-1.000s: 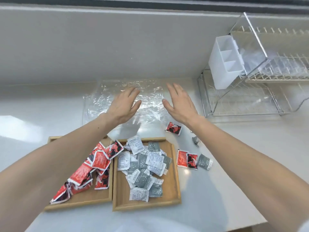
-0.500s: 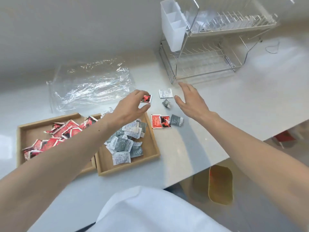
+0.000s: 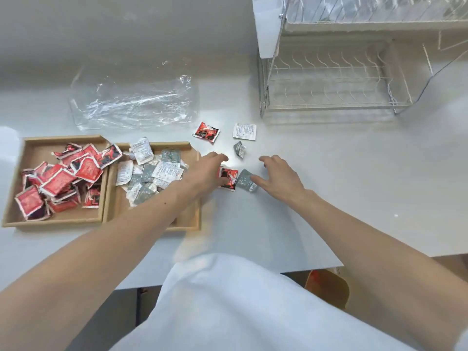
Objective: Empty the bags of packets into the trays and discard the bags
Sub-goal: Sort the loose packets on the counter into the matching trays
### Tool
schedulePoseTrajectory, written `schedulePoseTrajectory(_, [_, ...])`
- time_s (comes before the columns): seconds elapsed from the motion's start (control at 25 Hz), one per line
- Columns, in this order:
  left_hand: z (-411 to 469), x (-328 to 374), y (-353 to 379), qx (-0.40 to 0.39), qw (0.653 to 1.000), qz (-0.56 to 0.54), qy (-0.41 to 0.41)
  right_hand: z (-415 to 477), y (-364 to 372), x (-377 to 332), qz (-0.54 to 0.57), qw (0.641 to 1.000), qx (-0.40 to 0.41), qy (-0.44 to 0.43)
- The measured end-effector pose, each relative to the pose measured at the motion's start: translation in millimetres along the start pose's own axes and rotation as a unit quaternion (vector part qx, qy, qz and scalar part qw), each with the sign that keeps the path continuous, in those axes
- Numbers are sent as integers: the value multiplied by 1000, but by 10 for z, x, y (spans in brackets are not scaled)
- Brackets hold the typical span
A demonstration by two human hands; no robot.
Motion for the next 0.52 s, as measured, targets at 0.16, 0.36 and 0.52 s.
schedulePoseTrajectory(0.16, [-10, -31, 161, 12, 999, 10, -51, 79, 123, -22, -18, 999, -34, -33])
schedulePoseTrajectory(0.36, [-18, -42, 249, 42, 997, 9, -65, 103, 175, -68, -28, 997, -40, -59])
schedulePoseTrajectory(0.52, [-4, -66, 256, 49, 996, -8, -76, 92, 237, -73, -2, 997, -52, -65])
Point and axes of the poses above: each hand's wrist, its own z-axis towards the middle knuckle, its own y-axis out of the palm, x = y × z, the point moved 10 cm from there along z, towards the middle knuckle, and after that the axes turned 14 degrees about -y, right-handed, at the moved point
